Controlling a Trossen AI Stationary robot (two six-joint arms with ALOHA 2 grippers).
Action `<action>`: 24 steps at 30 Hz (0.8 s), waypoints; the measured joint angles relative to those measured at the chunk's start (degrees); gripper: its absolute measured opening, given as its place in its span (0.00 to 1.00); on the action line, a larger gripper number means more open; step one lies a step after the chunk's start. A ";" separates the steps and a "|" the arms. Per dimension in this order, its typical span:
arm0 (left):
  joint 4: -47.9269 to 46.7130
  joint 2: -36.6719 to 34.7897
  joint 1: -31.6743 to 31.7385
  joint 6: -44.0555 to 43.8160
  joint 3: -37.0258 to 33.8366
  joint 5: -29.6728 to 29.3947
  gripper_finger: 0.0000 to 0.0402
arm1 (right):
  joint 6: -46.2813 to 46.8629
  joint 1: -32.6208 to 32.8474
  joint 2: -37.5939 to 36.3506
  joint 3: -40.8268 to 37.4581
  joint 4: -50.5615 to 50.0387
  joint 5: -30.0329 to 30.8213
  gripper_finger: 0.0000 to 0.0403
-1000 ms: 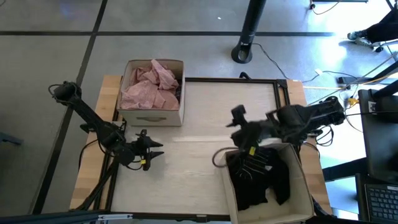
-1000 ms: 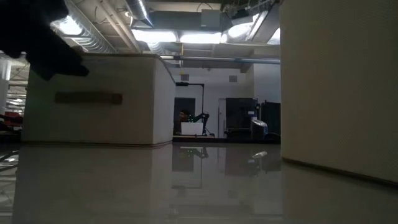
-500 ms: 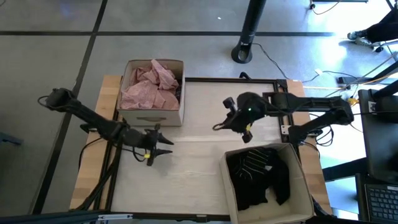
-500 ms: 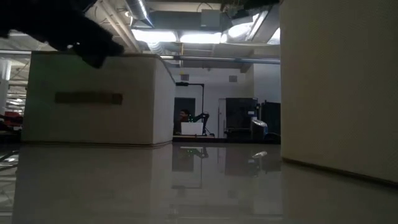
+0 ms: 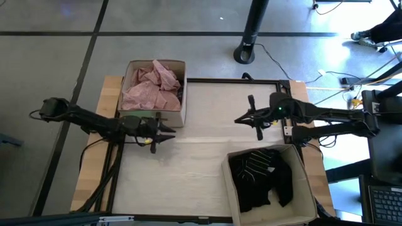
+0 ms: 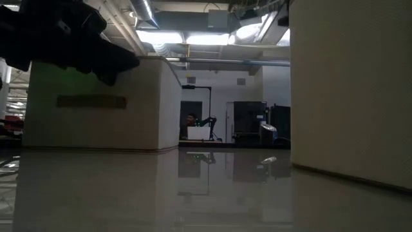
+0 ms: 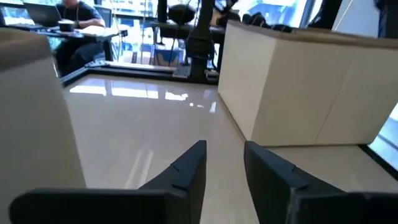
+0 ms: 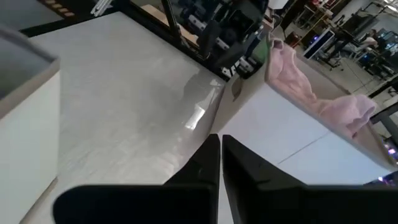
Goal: Sort clothes
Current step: Return to Home Position
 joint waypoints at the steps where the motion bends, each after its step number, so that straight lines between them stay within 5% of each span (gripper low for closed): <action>1: 0.03 -0.71 0.32 -0.18 -0.35 0.15 0.24 | 0.31 -0.50 -1.05 -1.49 0.36 -0.53 0.05; 13: -12.36 -15.95 0.08 -3.05 -0.62 -2.07 0.14 | 2.18 -6.82 -18.44 -17.24 6.47 -1.18 0.05; 20: -19.57 -23.12 0.08 -2.83 -0.59 -4.91 0.11 | 5.42 -12.83 -27.49 -22.75 6.16 -8.43 0.05; 24: -21.99 -25.57 0.02 -2.95 -0.59 -5.07 0.10 | 7.77 -14.01 -32.93 -26.44 6.13 -7.61 0.05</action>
